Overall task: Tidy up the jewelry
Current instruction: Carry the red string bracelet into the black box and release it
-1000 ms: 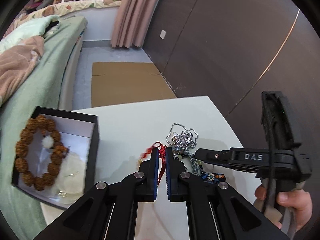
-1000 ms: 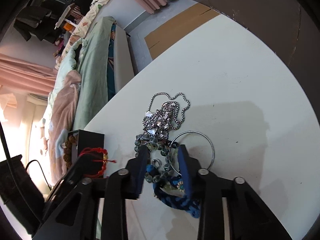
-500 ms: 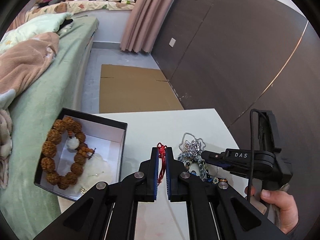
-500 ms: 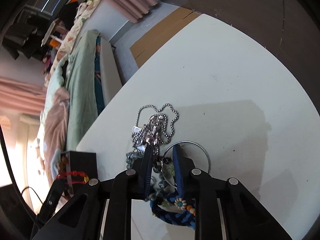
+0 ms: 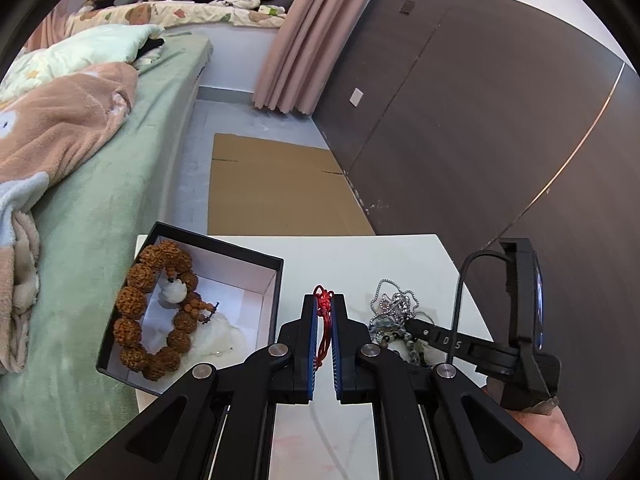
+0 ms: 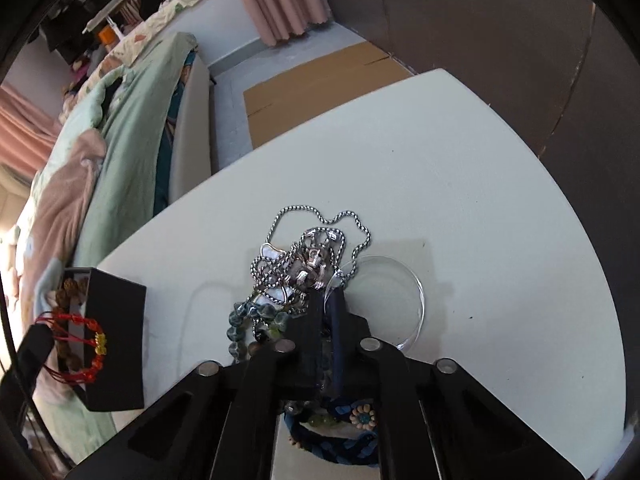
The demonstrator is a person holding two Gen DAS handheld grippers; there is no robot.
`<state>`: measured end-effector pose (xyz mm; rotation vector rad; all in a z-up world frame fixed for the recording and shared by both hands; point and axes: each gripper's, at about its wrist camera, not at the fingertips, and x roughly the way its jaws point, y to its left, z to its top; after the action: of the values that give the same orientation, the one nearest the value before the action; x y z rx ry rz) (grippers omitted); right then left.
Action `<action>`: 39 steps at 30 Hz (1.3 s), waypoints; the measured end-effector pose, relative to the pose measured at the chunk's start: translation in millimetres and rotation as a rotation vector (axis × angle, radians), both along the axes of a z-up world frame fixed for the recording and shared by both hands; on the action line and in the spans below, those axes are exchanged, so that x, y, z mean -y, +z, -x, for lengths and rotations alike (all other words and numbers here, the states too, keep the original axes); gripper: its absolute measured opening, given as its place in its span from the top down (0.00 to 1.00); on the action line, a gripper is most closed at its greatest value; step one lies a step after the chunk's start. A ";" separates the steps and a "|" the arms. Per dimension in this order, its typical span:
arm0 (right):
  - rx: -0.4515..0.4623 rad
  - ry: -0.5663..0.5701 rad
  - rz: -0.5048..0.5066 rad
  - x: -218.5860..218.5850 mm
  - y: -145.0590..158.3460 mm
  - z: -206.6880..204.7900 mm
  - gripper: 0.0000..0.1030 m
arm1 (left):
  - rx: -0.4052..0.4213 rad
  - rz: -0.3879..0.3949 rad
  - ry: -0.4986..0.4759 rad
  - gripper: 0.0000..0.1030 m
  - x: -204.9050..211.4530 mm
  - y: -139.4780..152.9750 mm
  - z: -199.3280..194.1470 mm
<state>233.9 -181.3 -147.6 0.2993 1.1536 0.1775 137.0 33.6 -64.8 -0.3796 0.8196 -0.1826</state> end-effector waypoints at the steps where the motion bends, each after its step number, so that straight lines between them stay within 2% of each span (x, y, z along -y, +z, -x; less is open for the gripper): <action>1: -0.006 -0.005 -0.021 4.3 0.4 0.1 0.96 | 0.001 0.001 0.003 0.94 -1.0 0.4 0.4; 6: -0.016 -0.029 -0.201 23.0 4.5 1.2 0.96 | 0.022 0.017 0.023 0.94 -10.8 7.9 4.2; 11: 0.036 -0.017 -0.344 30.1 21.7 7.2 0.96 | 0.053 0.032 0.056 0.94 -26.2 19.6 9.7; 16: 0.100 0.039 -0.431 17.1 36.3 13.4 0.96 | 0.064 0.044 0.095 0.94 -43.2 24.9 13.1; 20: 0.141 0.099 -0.460 -6.8 48.8 21.6 0.96 | 0.020 0.030 0.135 0.94 -51.4 19.1 8.5; 23: 0.174 0.146 -0.476 -19.8 55.2 27.1 0.96 | -0.061 0.053 0.142 0.93 -57.8 5.4 -0.8; 26: 0.203 0.204 -0.503 -35.5 62.1 33.4 0.96 | -0.072 0.053 0.181 0.91 -66.2 1.3 1.0; 28: 0.219 0.240 -0.519 -45.6 65.2 34.9 0.96 | -0.051 0.054 0.185 0.75 -70.5 5.2 3.8; 30: 0.232 0.272 -0.534 -56.1 68.3 38.1 0.96 | -0.031 0.065 0.200 0.08 -75.5 9.3 7.7; 31: 0.236 0.286 -0.546 -60.5 69.6 39.2 0.96 | -0.020 0.069 0.213 0.00 -78.1 10.9 10.3; 39: 0.244 0.375 -0.618 -95.9 73.0 46.4 0.96 | 0.034 0.060 0.283 0.00 -99.6 21.3 21.3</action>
<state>187.6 -85.4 -74.6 0.5851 0.8801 0.8854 115.7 133.2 -43.4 -0.5427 0.7198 0.0504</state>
